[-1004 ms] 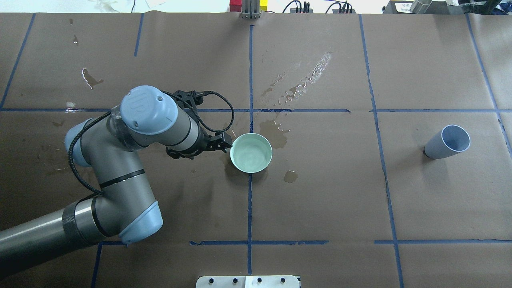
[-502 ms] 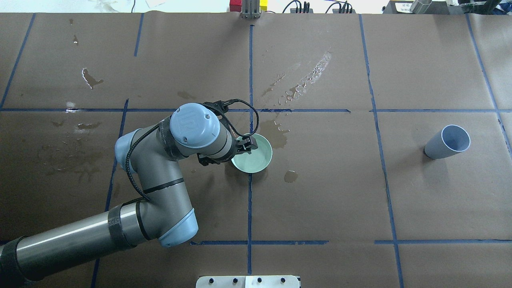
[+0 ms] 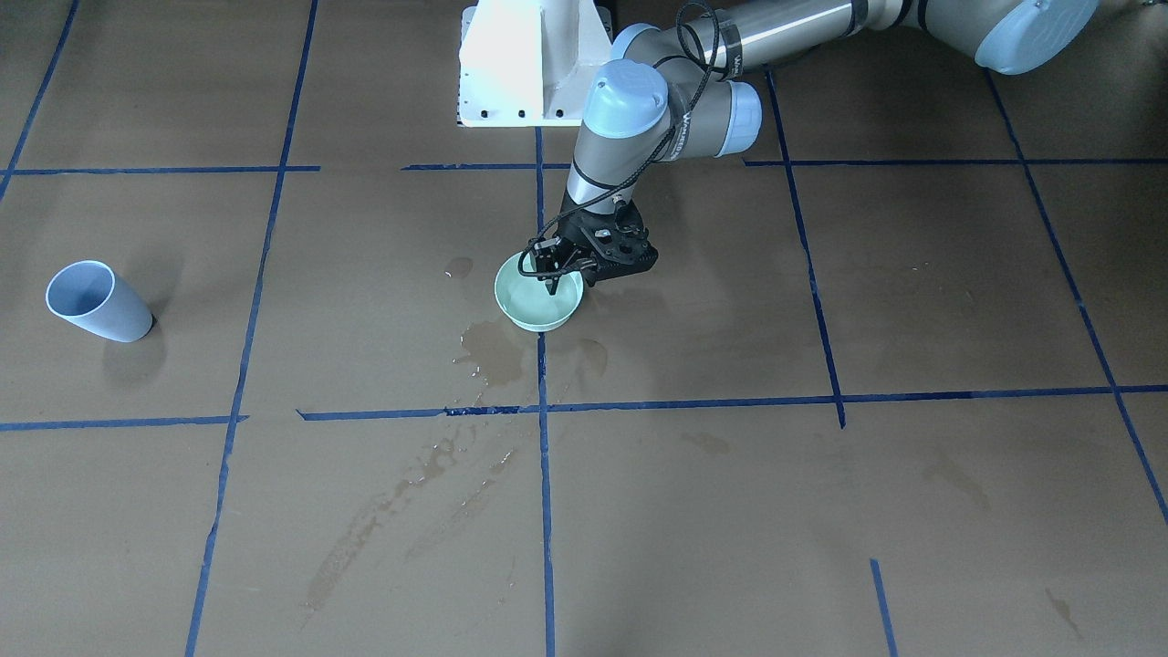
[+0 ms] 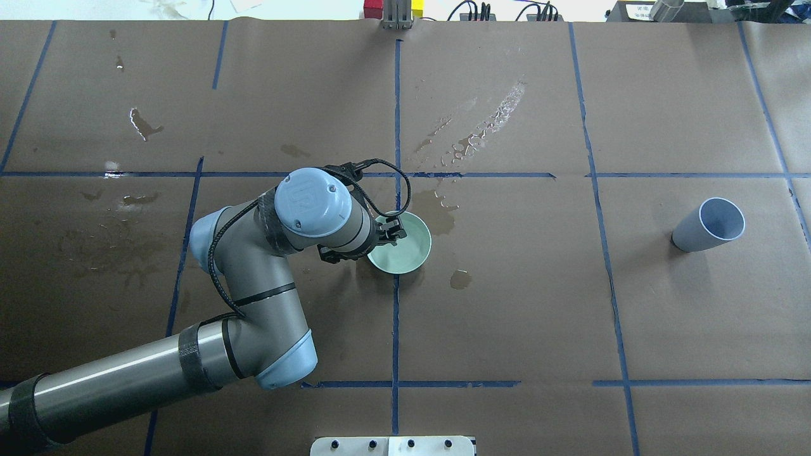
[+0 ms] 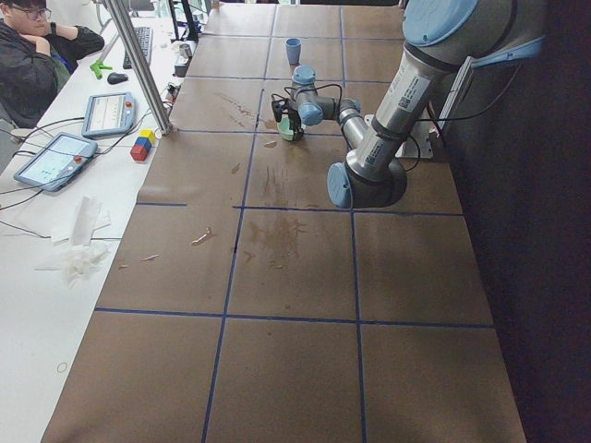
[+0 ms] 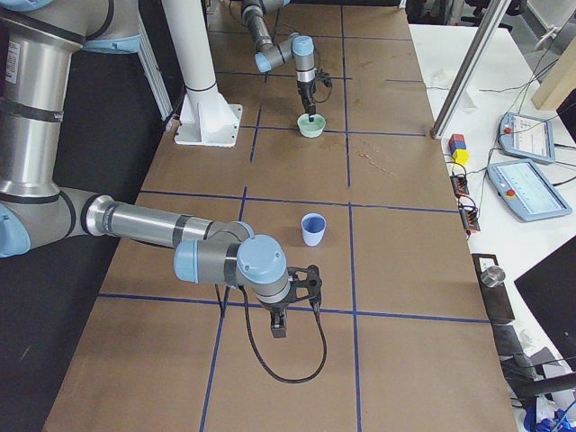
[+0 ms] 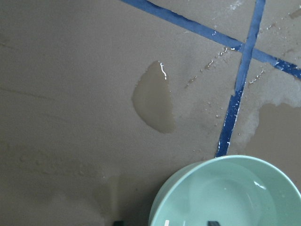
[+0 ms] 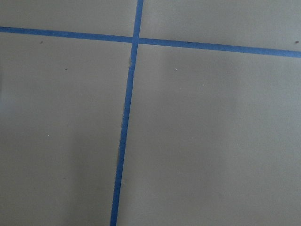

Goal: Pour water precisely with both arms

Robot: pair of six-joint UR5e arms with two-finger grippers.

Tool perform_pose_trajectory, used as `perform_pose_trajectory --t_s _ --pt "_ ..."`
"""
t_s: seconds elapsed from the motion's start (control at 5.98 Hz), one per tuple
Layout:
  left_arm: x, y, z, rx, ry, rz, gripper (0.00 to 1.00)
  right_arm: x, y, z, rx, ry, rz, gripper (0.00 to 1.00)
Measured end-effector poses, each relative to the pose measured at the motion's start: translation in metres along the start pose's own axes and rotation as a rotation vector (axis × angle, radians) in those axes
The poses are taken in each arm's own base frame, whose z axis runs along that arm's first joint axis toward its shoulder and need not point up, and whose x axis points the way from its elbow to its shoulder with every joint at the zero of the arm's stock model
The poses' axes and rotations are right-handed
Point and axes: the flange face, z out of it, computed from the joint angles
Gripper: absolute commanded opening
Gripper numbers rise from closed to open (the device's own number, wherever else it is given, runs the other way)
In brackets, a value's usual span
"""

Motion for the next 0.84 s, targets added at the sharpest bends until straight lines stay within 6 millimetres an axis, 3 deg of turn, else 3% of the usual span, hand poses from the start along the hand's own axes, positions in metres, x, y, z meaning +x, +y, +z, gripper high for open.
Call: perform_pose_trajectory --t_s 0.33,0.67,0.84 --pt "-0.002 0.0 0.001 -0.001 -0.004 0.007 0.0 0.0 0.001 0.0 -0.001 0.001 0.001 1.0" --pt "-0.002 -0.001 -0.005 0.0 0.001 0.007 0.0 0.0 0.001 0.0 -0.001 0.0 0.001 1.0" --pt "-0.003 -0.008 -0.017 0.008 0.016 0.003 0.0 0.0 0.0 0.001 -0.001 0.0 -0.001 1.0"
